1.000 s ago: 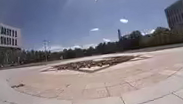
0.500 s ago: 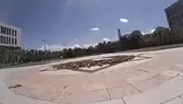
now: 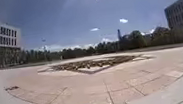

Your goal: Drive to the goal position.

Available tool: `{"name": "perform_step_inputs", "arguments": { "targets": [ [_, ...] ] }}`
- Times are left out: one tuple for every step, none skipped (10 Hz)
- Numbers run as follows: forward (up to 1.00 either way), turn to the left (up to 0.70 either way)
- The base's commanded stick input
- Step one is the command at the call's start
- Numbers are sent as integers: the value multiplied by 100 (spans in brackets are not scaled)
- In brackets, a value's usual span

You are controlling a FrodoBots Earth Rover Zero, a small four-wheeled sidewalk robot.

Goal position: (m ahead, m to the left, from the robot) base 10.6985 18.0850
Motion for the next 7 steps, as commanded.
{"name": "perform_step_inputs", "arguments": {
  "targets": [
    [27,0],
    [27,0],
    [27,0],
    [27,0],
    [27,0],
    [27,0],
    [27,0]
  ]
}}
